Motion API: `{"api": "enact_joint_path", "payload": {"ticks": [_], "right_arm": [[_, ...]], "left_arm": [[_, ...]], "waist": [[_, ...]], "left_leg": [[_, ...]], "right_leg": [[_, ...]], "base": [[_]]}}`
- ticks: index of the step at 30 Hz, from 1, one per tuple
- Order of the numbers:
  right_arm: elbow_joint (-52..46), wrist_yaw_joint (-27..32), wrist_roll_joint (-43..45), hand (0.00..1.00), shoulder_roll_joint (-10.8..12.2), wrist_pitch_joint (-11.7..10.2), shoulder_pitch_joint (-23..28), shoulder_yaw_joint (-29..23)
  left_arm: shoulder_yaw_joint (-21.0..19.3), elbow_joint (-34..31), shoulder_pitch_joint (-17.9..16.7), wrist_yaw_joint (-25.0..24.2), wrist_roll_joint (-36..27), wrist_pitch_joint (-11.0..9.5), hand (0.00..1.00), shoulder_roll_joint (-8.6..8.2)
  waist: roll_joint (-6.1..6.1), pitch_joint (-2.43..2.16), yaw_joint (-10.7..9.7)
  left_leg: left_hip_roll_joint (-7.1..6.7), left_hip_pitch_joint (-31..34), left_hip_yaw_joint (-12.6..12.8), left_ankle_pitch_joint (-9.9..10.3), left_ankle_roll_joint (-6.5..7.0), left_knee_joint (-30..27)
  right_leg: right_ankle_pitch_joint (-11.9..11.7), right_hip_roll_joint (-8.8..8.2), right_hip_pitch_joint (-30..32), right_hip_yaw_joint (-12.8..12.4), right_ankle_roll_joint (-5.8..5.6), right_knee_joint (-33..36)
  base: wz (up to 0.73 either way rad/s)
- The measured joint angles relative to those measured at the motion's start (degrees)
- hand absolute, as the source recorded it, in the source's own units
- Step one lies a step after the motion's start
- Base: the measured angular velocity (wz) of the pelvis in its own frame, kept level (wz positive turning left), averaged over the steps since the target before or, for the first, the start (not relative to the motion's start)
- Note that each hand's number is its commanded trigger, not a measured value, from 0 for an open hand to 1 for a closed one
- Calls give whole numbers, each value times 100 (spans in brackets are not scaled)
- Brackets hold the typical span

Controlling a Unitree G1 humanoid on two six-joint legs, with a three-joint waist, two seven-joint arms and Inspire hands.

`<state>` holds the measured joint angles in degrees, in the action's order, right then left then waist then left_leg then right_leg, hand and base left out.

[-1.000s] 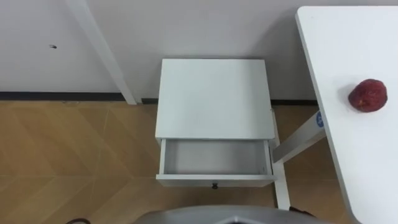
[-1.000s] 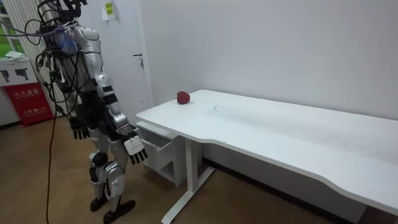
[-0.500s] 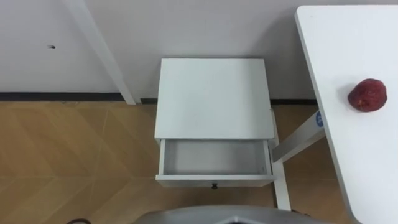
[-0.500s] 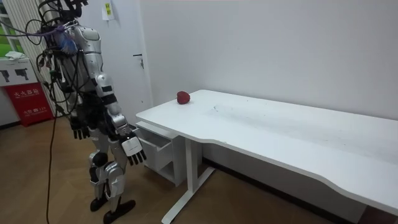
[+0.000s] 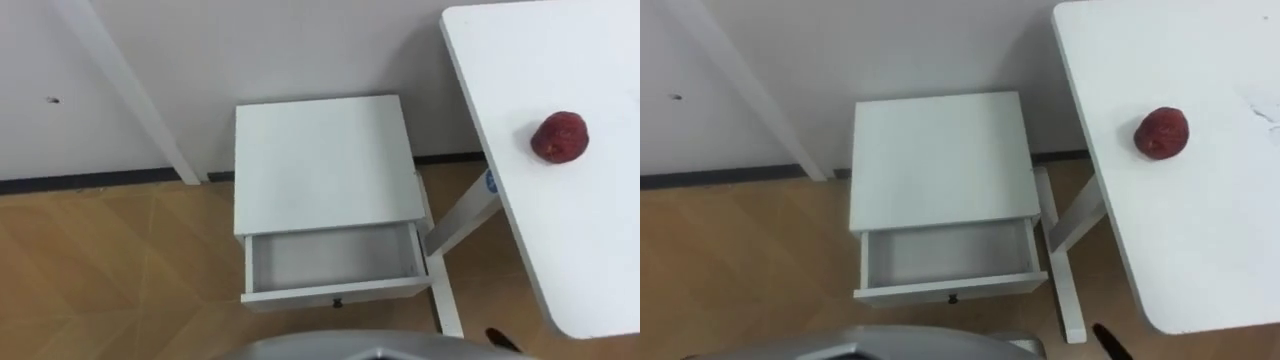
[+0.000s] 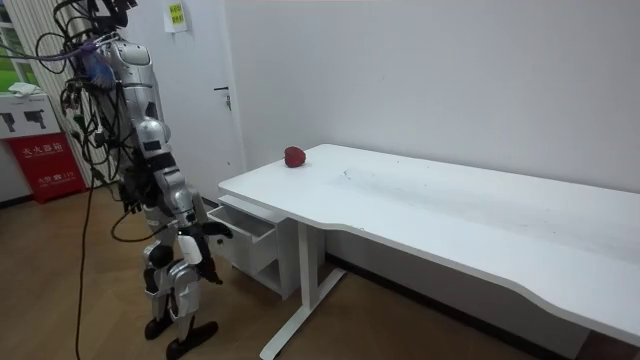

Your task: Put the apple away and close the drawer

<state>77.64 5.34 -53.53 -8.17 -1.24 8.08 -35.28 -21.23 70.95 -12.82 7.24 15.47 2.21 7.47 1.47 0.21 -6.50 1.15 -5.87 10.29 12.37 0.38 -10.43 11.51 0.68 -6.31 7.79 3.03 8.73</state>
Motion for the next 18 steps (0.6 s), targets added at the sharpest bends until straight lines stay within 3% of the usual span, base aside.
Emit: {"api": "enact_joint_path", "payload": {"ticks": [1, 7, 14, 18], "right_arm": [[-45, 151, -293, 0, -3, -2, 2, -215], [-442, 1005, -1652, 0, -114, -74, -73, -968], [-727, 1764, -2069, 0, -431, -200, -289, -1325], [-1220, 2047, -2047, 0, -638, -385, -308, -1540]], "left_arm": [[-72, -8, 4, 0, -113, -8, 0, 7], [-124, -161, -94, -3, -247, -12, 0, 89], [-135, -409, -129, -18, -248, -25, 0, 162], [-135, -506, -153, -18, -244, -26, 0, 206]], "waist": [[33, -21, -36], [64, -44, -113], [50, -63, -129], [52, -65, -182]], "left_leg": [[2, 7, 9, 0, 0, 0], [13, 45, 77, 0, 0, -5], [8, 83, 194, 0, 1, -6], [-1, 129, 190, 0, 1, -21]], "right_leg": [[8, -2, 24, 0, -4, 7], [8, 21, 146, -174, -6, 104], [8, 29, 267, -262, -6, 200], [7, 41, 291, -250, -4, 201]], "base": [[-5], [-9], [-8], [0]]}}
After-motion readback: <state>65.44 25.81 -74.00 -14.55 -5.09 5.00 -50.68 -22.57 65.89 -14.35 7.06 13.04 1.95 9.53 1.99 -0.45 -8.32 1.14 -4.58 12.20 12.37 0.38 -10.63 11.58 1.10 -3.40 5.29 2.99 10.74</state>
